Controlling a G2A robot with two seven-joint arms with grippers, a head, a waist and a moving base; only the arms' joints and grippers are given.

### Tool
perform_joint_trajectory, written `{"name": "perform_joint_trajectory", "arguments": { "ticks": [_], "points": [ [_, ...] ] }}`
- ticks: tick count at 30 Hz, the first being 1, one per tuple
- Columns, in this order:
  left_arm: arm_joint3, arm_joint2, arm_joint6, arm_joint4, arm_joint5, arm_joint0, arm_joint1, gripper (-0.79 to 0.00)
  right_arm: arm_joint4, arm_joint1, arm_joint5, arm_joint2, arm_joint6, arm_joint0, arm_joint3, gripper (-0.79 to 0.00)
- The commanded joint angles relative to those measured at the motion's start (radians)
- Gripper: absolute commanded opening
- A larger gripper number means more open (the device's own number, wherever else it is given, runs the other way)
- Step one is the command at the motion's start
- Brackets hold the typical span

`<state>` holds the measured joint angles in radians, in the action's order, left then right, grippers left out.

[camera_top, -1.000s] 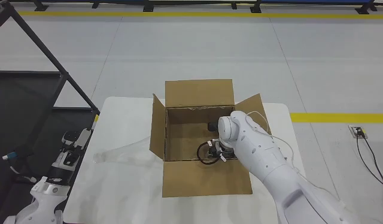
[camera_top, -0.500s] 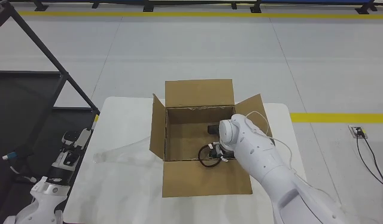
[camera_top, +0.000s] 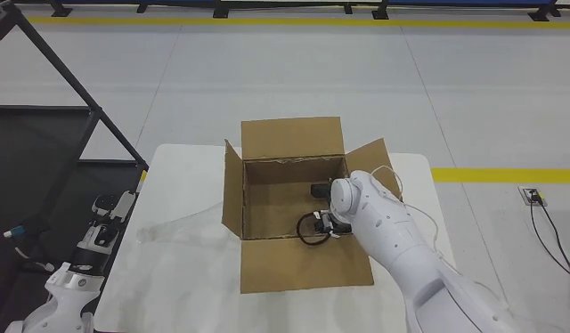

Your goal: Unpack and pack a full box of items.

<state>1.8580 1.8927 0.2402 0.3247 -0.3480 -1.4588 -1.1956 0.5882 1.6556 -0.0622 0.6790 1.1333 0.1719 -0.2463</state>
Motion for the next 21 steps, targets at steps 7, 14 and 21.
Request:
{"name": "perform_joint_trajectory", "arguments": {
  "ticks": [7, 14, 21],
  "points": [
    [0.000, 0.000, 0.000, 0.000, 0.000, 0.000, 0.000, 0.000, -0.030, -0.015, 0.065, 0.033, -0.082, -0.002, -0.006, -0.785],
    [0.000, 0.000, 0.000, 0.000, 0.000, 0.000, 0.000, 0.000, -0.006, -0.028, 0.085, 0.037, -0.083, 0.007, -0.052, -0.785],
    [0.000, 0.000, 0.000, 0.000, 0.000, 0.000, 0.000, 0.000, -0.002, -0.048, 0.090, 0.061, -0.152, 0.032, -0.123, -0.785]
  ]
}}
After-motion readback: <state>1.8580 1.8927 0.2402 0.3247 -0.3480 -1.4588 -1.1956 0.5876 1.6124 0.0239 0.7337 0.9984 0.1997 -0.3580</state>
